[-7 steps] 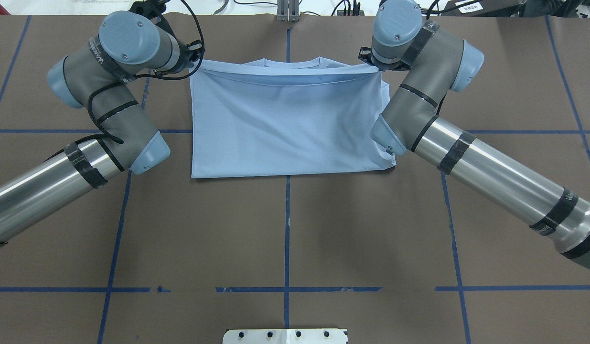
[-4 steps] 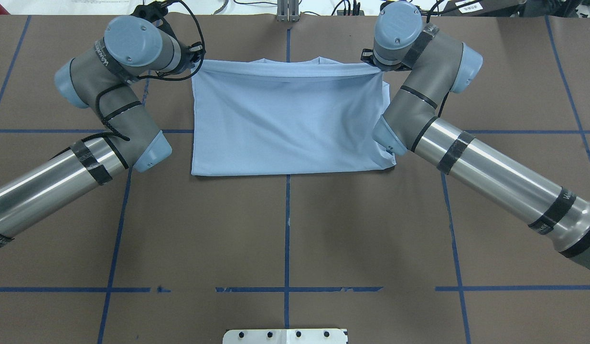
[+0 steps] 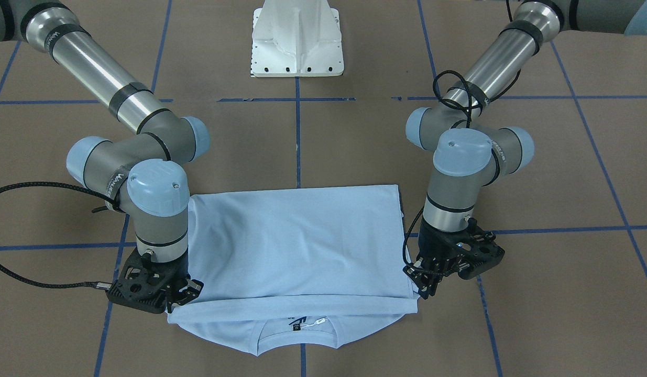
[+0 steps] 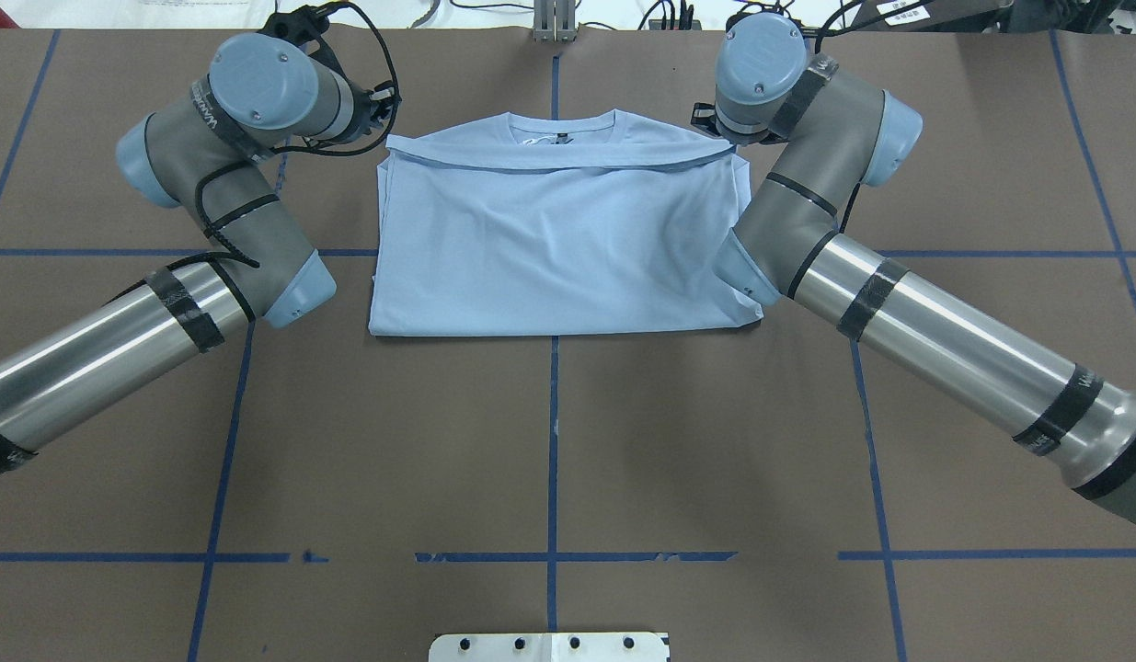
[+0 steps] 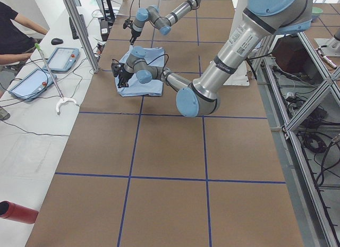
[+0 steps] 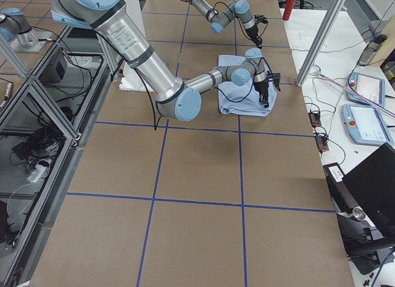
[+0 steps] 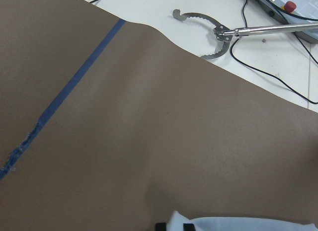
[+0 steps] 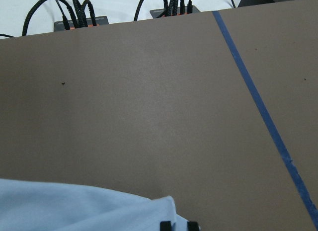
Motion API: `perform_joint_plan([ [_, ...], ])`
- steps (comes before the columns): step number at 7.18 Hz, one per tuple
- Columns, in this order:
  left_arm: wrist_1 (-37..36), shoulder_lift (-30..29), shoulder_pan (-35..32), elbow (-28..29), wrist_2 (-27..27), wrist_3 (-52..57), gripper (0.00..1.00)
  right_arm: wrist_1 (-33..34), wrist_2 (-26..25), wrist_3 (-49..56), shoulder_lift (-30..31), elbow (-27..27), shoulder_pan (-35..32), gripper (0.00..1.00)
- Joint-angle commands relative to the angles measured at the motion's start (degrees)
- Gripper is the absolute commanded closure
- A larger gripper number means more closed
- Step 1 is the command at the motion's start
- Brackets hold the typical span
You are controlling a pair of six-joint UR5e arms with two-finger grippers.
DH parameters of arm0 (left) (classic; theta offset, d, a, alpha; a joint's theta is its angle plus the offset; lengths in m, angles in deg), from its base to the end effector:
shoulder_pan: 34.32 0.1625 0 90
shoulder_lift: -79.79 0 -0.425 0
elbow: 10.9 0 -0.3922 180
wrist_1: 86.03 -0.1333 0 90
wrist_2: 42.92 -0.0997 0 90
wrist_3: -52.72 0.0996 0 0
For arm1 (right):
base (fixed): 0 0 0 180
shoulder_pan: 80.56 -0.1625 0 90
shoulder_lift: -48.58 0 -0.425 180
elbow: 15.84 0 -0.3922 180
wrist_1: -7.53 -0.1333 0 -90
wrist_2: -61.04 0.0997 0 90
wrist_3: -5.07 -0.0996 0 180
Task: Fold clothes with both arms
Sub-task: 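Lay the hem down near the collar and open both grippers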
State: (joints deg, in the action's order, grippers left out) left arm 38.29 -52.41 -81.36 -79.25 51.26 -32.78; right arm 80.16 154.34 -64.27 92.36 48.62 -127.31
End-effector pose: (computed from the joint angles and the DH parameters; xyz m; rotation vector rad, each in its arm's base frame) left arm 0.4470 -0.6650 0.3153 0.3625 0.9087 -0.6488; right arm -0.4645 -0.6800 0.3349 0.3248 -0.5876 0.4192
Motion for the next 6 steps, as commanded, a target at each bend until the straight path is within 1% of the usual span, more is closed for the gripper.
perform_joint_plan([
  [1, 0.6, 0.8, -0.3, -2.4, 0.3, 0.2, 0.61, -0.1, 0.2, 0.0, 0.3, 0.6, -0.2, 0.66],
  [2, 0.6, 3.2, -0.4, -7.1, 0.6, 0.2, 0.61, -1.3, 1.1, -0.4, 2.3, 4.0, -0.4, 0.62],
  [3, 0.8, 5.4, -0.3, -10.4, 0.6, 0.1, 0.61, -0.7, 5.4, -1.2, 9.9, 15.1, 0.4, 0.58],
  [4, 0.9, 5.7, -0.2, -10.9, 0.6, 0.1, 0.61, -0.9, 7.9, -4.7, 17.7, 24.6, 2.4, 0.53],
  [5, 0.9, 5.8, -0.2, -10.8, 0.4, 0.1, 0.61, -1.2, 7.8, -12.7, 20.1, 28.1, 5.3, 0.49],
  [6, 1.0, 6.3, 0.0, -10.8, 0.3, 0.1, 0.61, -1.5, 7.5, -18.8, 21.7, 29.9, 7.3, 0.47],
])
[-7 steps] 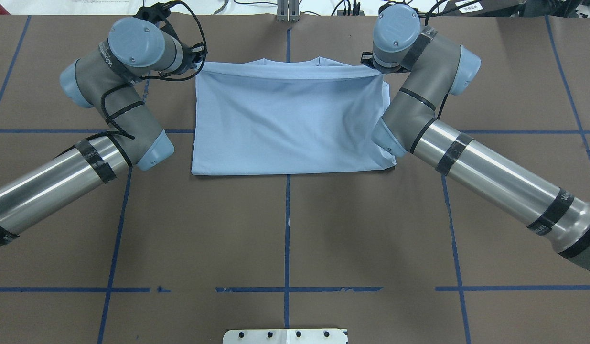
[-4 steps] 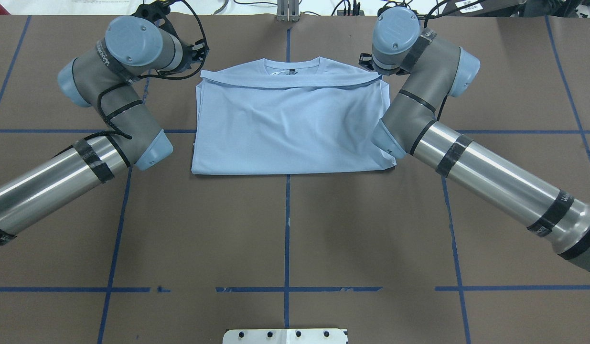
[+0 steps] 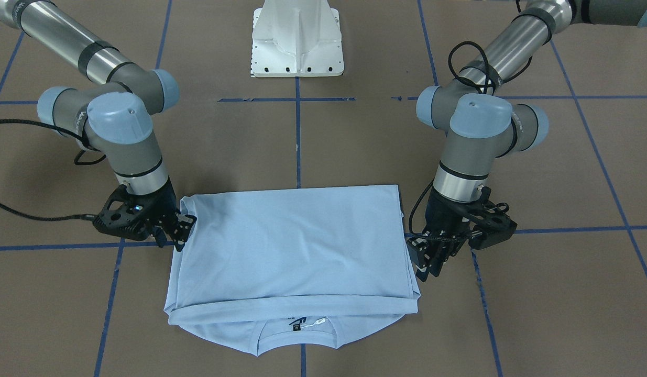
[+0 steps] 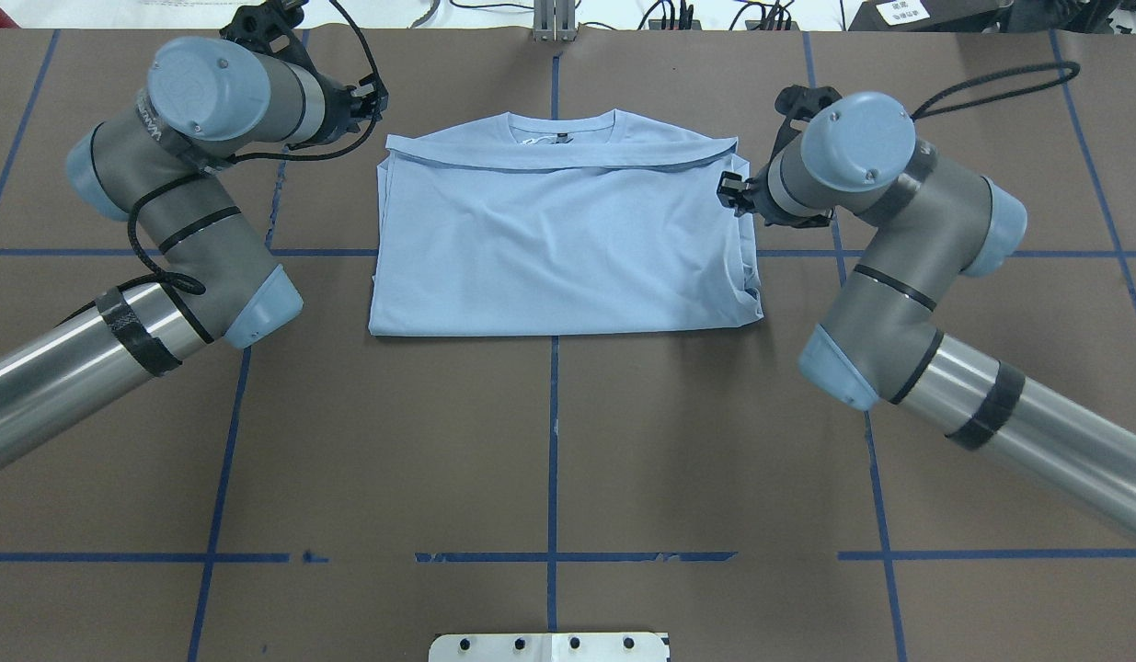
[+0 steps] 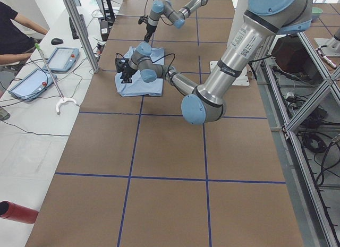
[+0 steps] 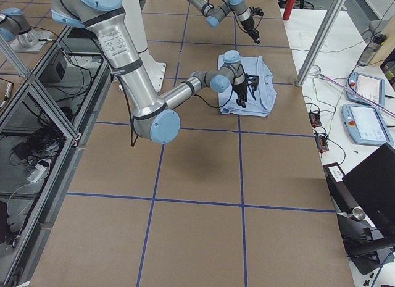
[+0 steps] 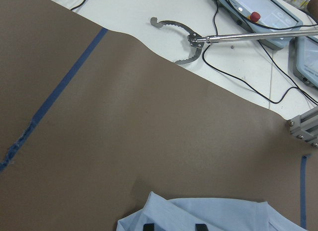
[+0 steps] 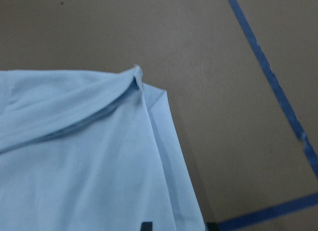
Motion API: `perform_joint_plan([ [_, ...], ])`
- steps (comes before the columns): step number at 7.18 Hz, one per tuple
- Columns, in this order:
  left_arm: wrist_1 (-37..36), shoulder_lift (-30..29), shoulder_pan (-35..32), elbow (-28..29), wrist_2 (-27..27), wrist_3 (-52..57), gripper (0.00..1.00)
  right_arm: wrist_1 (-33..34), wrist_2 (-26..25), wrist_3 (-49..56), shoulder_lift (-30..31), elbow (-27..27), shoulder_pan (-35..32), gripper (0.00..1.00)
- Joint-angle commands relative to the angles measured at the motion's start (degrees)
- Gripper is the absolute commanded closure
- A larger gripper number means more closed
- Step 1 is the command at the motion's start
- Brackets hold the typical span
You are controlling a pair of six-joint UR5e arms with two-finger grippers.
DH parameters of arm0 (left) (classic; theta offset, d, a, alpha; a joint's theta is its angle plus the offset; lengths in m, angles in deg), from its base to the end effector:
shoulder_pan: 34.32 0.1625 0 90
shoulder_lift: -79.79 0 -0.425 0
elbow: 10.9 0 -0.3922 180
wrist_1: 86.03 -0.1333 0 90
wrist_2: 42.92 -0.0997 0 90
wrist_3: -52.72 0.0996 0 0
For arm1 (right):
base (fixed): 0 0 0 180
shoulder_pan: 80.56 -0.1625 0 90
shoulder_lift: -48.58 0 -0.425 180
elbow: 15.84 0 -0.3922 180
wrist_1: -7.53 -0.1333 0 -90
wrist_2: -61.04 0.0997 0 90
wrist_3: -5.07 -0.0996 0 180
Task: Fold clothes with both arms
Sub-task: 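Lay the hem down near the collar and open both grippers, then move the right gripper to the folded shirt's corner and grasp it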
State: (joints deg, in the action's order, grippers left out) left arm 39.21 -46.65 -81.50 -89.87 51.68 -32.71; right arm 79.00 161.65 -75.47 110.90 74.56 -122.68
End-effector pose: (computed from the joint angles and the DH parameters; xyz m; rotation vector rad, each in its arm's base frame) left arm 0.4125 -0.6295 0.2979 0.4038 1.0021 -0.6292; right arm -0.4296 -0.5434 0.3491 0.1973 -0.8139 0.4614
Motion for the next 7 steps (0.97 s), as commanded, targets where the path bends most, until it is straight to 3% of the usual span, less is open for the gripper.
perform_joint_plan([
  [1, 0.0, 0.6, 0.2, -0.2, -0.2, 0.1, 0.61, -0.3, -0.3, -8.3, 3.8, 5.8, 4.2, 0.45],
  [7, 0.1, 0.8, 0.3, -0.1, -0.3, 0.0, 0.61, -0.3, -2.9, -8.1, 5.5, 5.9, 6.6, 0.45],
])
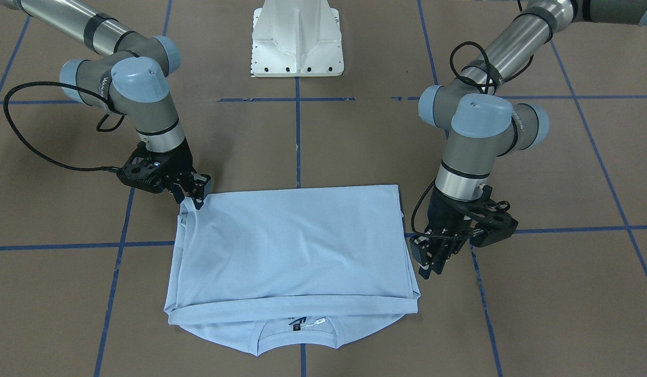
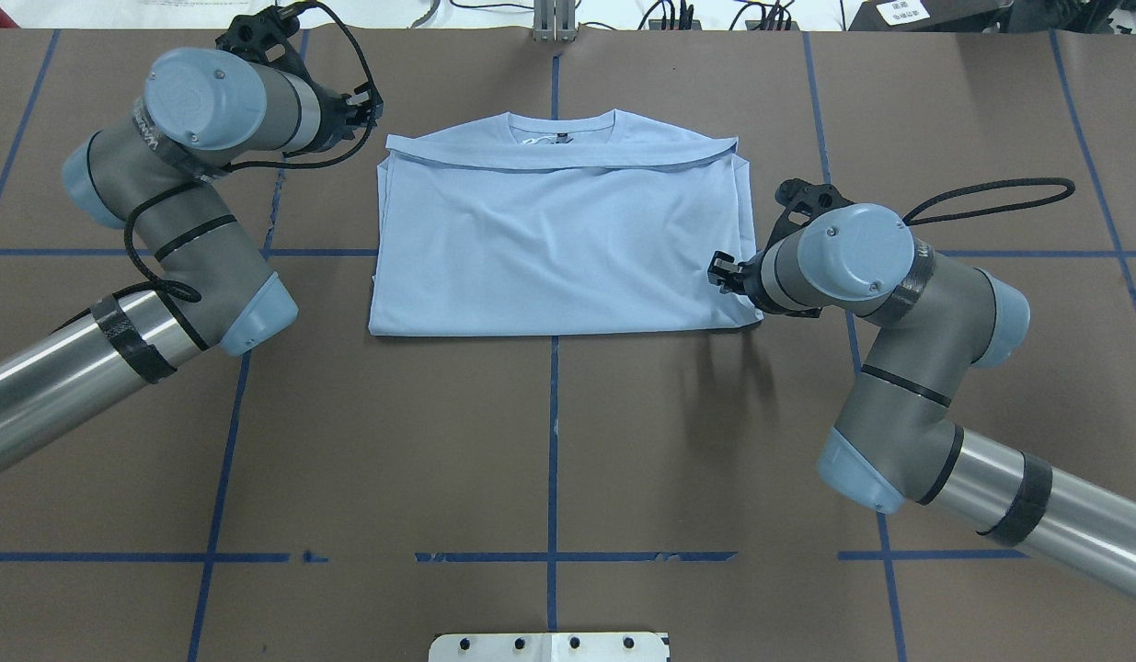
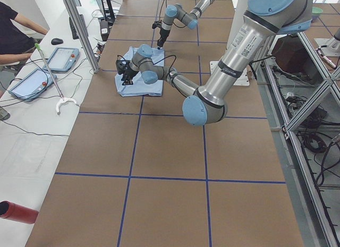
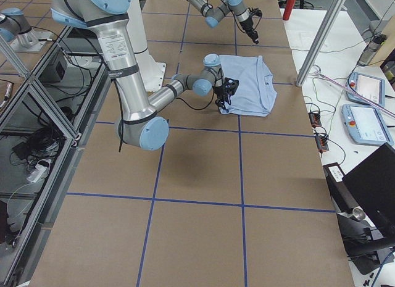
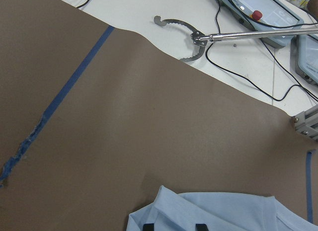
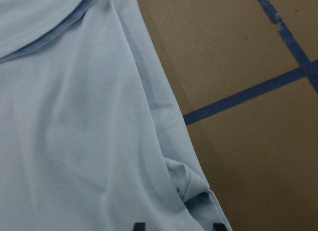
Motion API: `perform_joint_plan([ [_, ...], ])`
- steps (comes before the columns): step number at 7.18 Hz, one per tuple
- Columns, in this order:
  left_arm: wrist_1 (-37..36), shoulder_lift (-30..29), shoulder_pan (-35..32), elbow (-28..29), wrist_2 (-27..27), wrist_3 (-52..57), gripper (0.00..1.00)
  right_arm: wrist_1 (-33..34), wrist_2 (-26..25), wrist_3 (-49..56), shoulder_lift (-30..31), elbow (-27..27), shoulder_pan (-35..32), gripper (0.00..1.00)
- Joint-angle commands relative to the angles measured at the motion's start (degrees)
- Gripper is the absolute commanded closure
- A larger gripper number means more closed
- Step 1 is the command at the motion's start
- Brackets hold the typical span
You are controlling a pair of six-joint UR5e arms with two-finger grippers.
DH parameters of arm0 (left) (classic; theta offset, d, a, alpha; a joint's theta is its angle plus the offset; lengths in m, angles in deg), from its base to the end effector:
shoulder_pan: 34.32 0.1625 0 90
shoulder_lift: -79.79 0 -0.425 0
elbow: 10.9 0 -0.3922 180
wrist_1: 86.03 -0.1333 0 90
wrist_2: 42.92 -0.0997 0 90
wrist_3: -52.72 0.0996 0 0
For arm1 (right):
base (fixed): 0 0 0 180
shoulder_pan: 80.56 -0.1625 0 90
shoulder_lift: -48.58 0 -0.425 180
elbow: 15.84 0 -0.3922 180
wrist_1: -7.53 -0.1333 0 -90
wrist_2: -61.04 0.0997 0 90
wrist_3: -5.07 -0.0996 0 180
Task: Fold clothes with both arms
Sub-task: 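Move the right gripper to the folded shirt's corner and grasp it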
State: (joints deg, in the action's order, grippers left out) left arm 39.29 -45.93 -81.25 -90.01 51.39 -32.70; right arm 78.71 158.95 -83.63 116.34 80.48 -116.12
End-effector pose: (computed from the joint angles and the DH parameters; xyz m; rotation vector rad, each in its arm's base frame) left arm 0.4133 -0.6264 0.3058 0.4019 0.9930 -0.6293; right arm -0.4555 -0.4726 0.3618 0.1392 -0.8338 0.5054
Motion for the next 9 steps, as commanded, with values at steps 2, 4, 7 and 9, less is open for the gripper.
perform_joint_plan([
  [2, 0.0, 0.0, 0.0, 0.0, 0.0, 0.0, 0.61, 0.0, -0.3, 0.3, 0.6, 0.0, 0.0, 0.46],
  [4, 0.1, 0.0, 0.1, 0.1, 0.0, -0.1, 0.6, 0.0, -1.8, 0.4, 1.2, 0.4, 0.0, 0.47],
  [7, 0.0, 0.0, 0.1, 0.1, -0.1, 0.0, 0.6, 0.0, -2.4, 0.0, 1.1, 0.4, 0.6, 0.98],
  [9, -0.1, 0.0, 0.1, 0.0, -0.1, 0.0, 0.6, 0.0, -2.3, 0.0, 0.9, 0.5, 0.7, 1.0],
])
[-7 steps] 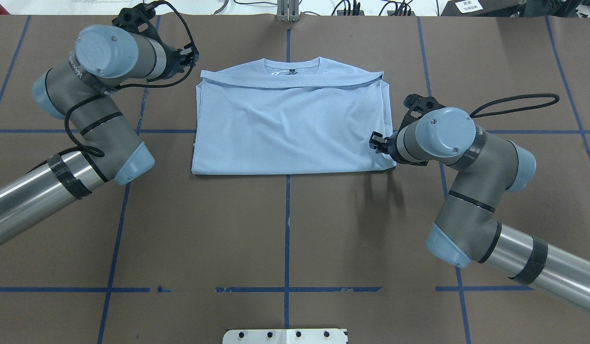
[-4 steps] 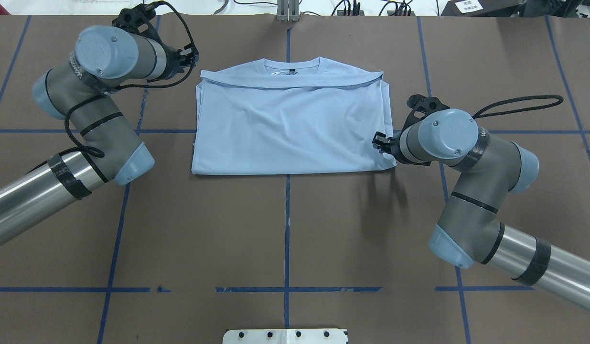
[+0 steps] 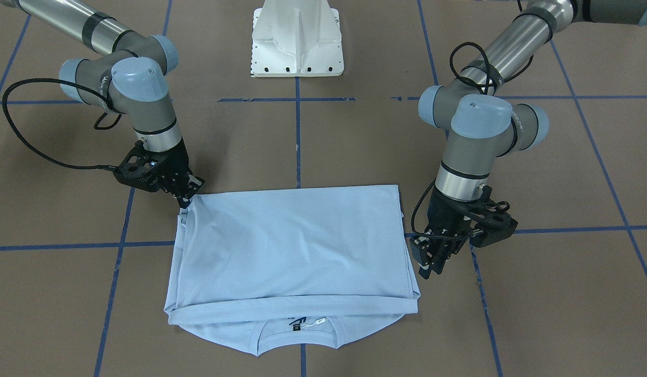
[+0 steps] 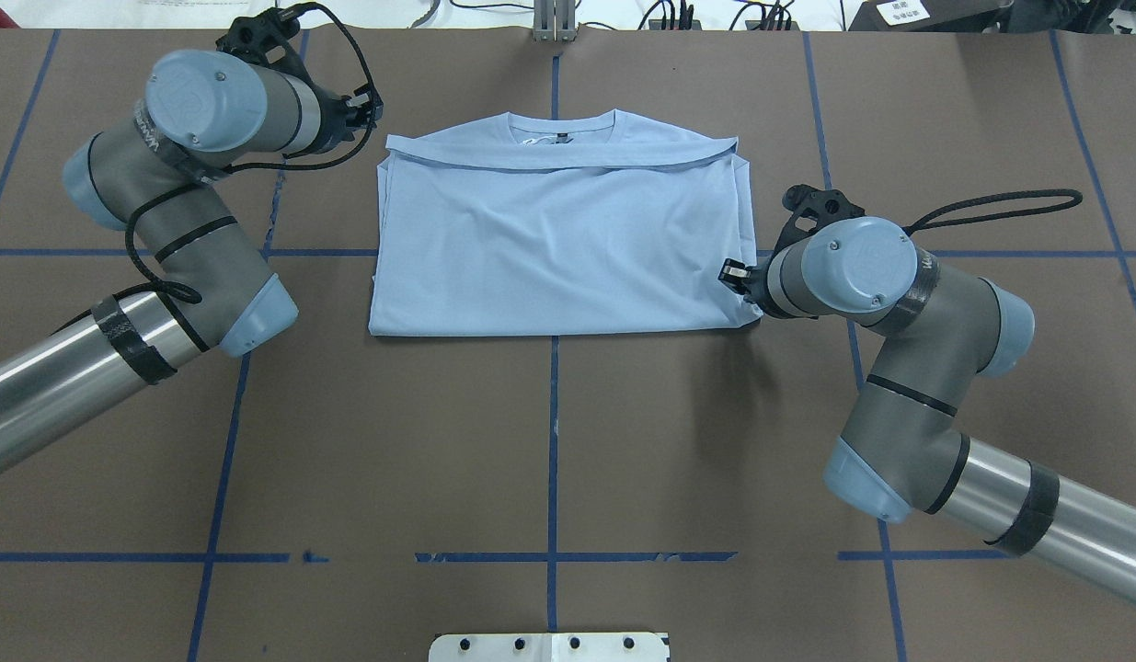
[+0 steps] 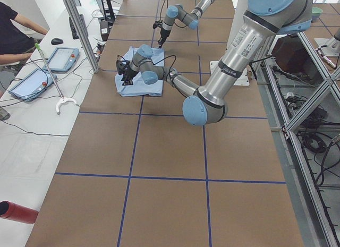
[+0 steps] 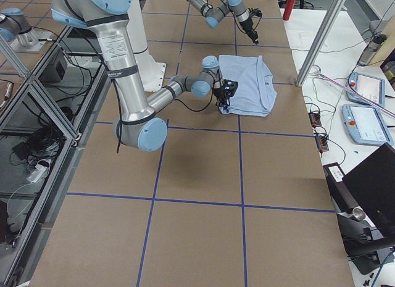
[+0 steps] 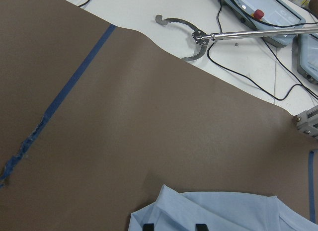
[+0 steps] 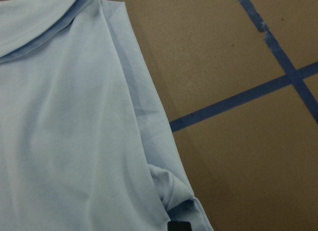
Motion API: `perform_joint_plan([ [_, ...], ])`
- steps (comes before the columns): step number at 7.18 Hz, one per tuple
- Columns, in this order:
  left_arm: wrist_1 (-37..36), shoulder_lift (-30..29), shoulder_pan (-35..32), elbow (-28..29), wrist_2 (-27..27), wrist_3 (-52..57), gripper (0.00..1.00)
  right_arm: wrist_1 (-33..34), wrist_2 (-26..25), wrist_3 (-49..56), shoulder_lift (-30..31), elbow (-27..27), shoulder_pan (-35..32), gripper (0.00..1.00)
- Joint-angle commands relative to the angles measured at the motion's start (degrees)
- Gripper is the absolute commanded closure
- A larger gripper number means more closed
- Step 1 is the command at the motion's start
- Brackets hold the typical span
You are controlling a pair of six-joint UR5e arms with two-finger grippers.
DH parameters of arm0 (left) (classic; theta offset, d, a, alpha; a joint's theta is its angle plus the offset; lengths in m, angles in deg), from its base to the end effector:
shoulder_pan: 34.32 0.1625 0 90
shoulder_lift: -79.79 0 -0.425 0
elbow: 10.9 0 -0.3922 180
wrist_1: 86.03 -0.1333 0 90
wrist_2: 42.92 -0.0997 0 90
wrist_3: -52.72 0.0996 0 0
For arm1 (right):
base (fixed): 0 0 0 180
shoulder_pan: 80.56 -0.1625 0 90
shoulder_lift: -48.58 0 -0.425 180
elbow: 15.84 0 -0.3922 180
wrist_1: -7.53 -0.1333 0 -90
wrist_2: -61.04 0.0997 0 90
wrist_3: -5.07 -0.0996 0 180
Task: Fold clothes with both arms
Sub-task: 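Move the right gripper to the folded shirt's corner and grasp it, then drag the folded shirt toward the robot with the right gripper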
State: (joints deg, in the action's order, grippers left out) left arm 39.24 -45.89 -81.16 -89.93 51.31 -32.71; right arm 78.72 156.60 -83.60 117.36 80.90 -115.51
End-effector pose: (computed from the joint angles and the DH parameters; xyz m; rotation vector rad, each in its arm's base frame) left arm 0.4144 -0.6260 0.3071 0.4009 0.9901 -0.6293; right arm -0.4544 -0.4684 0.3701 0.1689 -0.8131 0.5136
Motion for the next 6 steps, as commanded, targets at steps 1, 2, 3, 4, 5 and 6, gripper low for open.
perform_joint_plan([
  [1, 0.0, 0.0, 0.0, -0.1, 0.0, 0.0, 0.6, 0.0, 0.3, 0.0, 0.2, 1.2, 0.0, 1.0],
  [2, 0.0, 0.0, 0.0, -0.1, 0.0, 0.0, 0.6, 0.3, 0.7, 0.0, 2.7, 4.6, 0.0, 1.0],
  [3, 0.0, 0.0, 0.0, -0.1, 0.0, 0.0, 0.6, 0.4, 1.0, 0.0, 6.1, 8.2, 0.0, 1.0],
  [4, 0.0, -0.1, 0.0, -0.1, 0.0, 0.0, 0.6, 0.5, 1.0, -0.1, 8.5, 11.0, 0.6, 1.0],
  [5, -0.1, -0.1, 0.0, -0.2, 0.1, 0.0, 0.6, 0.5, 1.0, -0.2, 9.9, 11.6, 1.5, 1.0],
  [6, -0.1, -0.3, 0.0, -0.2, 0.1, -0.1, 0.6, 0.5, 1.0, -0.4, 11.8, 13.2, 2.0, 1.0],
])
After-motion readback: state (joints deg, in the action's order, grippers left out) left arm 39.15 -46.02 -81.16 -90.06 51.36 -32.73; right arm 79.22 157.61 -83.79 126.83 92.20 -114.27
